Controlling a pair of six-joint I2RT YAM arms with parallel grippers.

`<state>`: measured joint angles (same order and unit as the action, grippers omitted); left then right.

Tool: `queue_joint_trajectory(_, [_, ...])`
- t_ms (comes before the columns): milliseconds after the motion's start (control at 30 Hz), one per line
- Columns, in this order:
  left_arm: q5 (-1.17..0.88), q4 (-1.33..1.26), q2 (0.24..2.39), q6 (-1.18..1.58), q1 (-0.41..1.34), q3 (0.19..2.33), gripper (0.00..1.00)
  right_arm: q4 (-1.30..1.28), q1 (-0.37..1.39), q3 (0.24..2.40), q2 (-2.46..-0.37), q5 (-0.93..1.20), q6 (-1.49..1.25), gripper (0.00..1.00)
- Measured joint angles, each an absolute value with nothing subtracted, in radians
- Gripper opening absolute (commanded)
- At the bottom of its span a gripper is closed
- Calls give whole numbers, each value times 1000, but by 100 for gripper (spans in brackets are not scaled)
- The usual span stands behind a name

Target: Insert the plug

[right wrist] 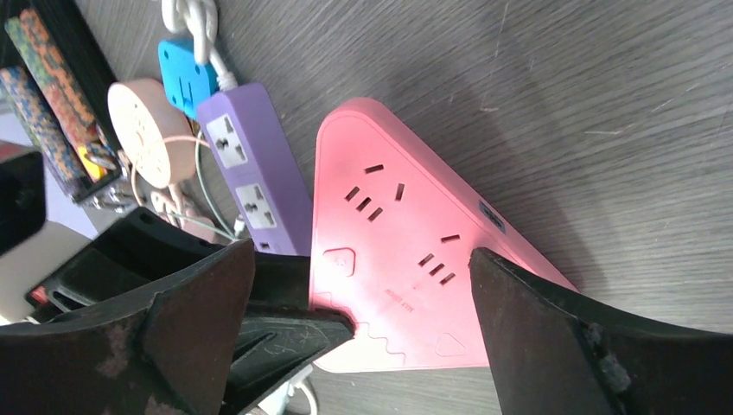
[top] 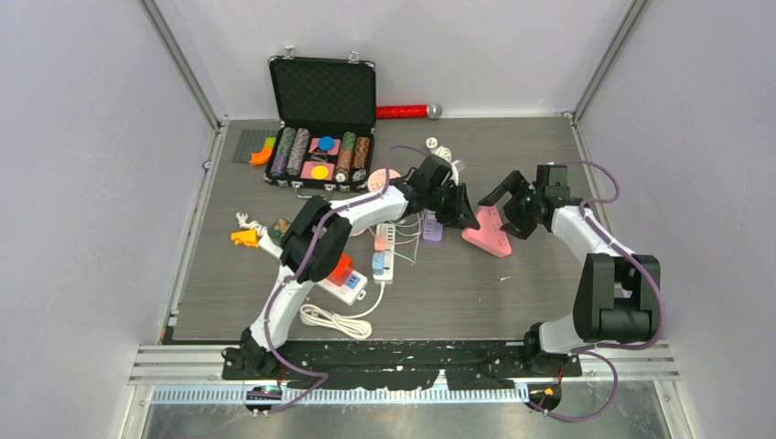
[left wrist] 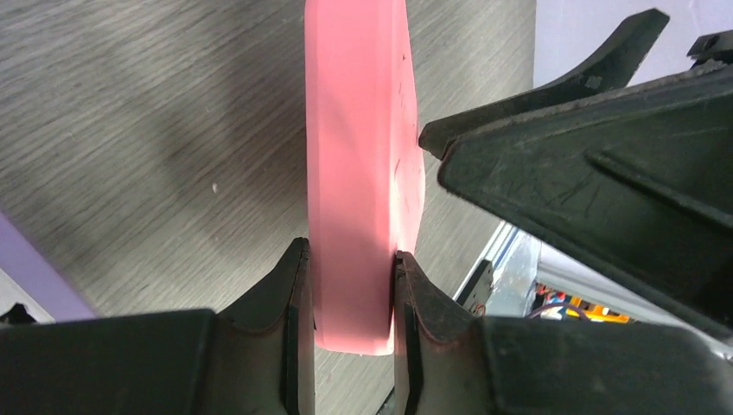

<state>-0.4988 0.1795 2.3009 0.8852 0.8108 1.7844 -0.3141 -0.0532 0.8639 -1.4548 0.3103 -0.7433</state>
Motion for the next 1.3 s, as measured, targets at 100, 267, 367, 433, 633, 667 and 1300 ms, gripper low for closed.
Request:
queue_joint_trajectory(100, [-513,207,2281,846,802,1784,0,-340,-52,864,-1418,334,-682,97])
queue_joint_trajectory(267, [-555,264,2249,789,776,1783,0,-342,-52,864,-1339,385,-617,96])
queue_joint_trajectory(367, [-583,294,2211,760,746,1775,0,-306,-52,847,-1296,413,-599,96])
queue_joint_trajectory(433, [-604,303,2183,746,726,1768,0,-275,-52,828,-1275,433,-593,96])
queue_joint_trajectory(633, [-706,325,2110,709,658,1761,0,-120,-53,727,-1263,562,-597,96])
queue_joint_trajectory(667, [-727,331,2099,701,648,1759,0,-93,-53,710,-1263,589,-601,96])
queue_joint_trajectory(1300, [-1051,350,2060,705,559,1805,26,581,-44,672,-1390,1000,-964,25])
